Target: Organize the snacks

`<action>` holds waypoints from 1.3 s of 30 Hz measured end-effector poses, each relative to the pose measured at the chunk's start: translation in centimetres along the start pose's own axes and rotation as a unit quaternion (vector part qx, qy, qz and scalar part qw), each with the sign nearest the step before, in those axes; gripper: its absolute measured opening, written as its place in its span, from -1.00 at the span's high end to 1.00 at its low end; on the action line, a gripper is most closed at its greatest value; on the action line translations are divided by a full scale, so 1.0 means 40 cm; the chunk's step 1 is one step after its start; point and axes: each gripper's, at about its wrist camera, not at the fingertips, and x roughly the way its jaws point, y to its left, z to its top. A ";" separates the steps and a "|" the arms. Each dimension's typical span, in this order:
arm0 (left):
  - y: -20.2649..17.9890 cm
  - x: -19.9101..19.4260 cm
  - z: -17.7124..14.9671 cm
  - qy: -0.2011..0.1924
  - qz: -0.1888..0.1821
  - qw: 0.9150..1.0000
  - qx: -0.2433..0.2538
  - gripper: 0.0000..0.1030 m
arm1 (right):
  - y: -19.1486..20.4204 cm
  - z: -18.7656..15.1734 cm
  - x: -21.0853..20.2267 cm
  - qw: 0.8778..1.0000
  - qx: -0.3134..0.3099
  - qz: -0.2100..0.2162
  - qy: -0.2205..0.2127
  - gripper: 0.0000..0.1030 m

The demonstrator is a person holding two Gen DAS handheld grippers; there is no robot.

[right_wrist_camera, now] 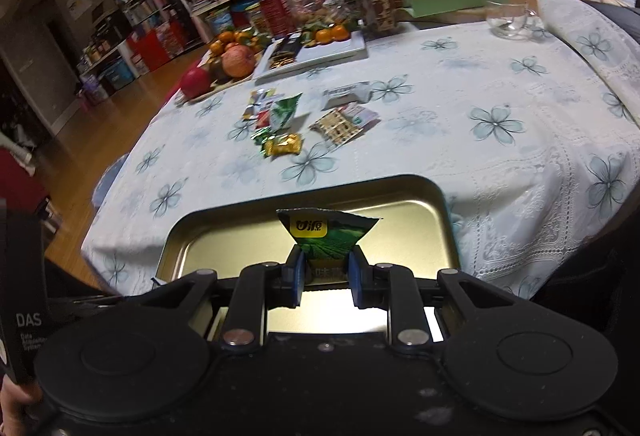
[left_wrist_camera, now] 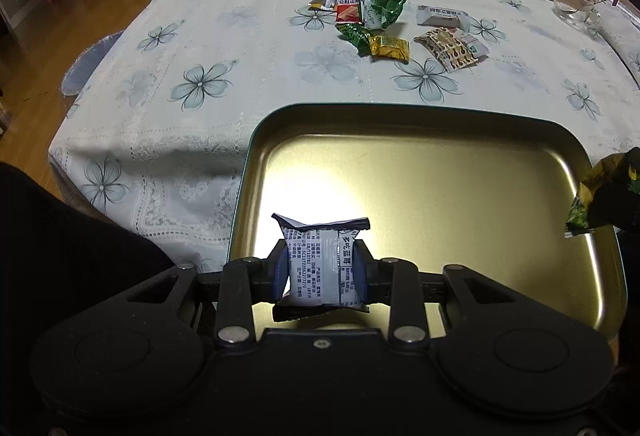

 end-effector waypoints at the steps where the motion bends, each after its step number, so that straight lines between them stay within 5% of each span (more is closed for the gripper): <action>1: 0.000 0.000 -0.006 0.003 0.001 1.000 -0.002 0.21 | 0.009 -0.006 -0.003 1.000 -0.007 0.001 -0.001 0.53; 14: -0.001 -0.024 -0.014 -0.022 0.004 1.000 0.002 0.16 | 0.028 -0.023 -0.013 1.000 -0.019 0.000 0.000 0.51; 19: -0.002 -0.025 -0.015 -0.024 0.005 1.000 0.003 0.15 | 0.035 -0.025 -0.018 1.000 -0.023 -0.011 -0.010 0.08; 27: 0.004 -0.023 -0.013 -0.020 0.007 1.000 -0.001 0.15 | 0.049 -0.032 -0.013 0.999 -0.036 -0.027 -0.006 -0.13; 39: 0.004 -0.019 -0.014 -0.013 0.017 1.000 -0.002 0.12 | 0.031 -0.032 0.022 0.998 -0.007 -0.050 0.047 -0.15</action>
